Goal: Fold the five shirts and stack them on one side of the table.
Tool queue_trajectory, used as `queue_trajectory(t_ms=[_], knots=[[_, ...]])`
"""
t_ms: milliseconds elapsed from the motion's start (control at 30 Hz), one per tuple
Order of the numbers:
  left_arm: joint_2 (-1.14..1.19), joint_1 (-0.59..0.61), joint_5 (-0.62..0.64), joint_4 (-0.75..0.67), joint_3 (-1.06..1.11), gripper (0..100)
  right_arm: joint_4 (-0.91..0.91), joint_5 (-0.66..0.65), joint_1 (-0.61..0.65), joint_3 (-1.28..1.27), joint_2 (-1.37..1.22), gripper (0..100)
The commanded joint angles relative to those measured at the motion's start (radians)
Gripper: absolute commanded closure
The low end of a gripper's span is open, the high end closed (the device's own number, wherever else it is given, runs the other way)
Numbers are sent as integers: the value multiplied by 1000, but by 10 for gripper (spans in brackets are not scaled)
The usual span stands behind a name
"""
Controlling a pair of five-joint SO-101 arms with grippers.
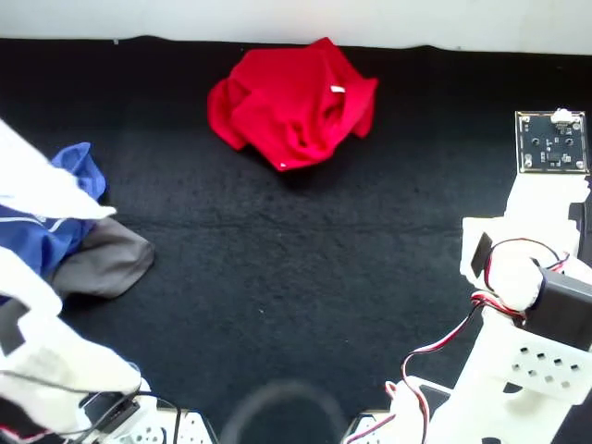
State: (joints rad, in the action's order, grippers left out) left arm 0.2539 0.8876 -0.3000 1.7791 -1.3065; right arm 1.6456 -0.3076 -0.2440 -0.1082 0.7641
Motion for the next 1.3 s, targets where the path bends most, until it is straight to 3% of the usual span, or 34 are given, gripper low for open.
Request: queue_trajectory(t_ms=[0, 100, 267, 467, 633, 800, 933, 1100, 1267], knots=[[-30, 59, -83, 2, 139, 992, -2, -5, 10, 44, -4, 752], [50, 87, -124, -37, 318, 991, -4, -5, 13, 44, -4, 752], [234, 165, -123, -238, 452, 972, 28, -5, 85, 44, -1, 752], [255, 208, -117, -35, 352, 741, 8, 21, 179, 42, -10, 752], [130, 214, 17, -5, 222, 759, -50, 137, 249, 44, -53, 752], [-99, 151, 25, -3, 239, 798, -130, 173, 323, 51, -216, 752], [-272, -10, 25, -3, 389, 797, -249, 203, 325, 54, -352, 752], [-372, -381, 23, -12, 625, 798, -289, 215, 272, 54, -389, 752], [-288, -713, 31, -270, 820, 797, -265, 209, 183, 54, -300, 752]])
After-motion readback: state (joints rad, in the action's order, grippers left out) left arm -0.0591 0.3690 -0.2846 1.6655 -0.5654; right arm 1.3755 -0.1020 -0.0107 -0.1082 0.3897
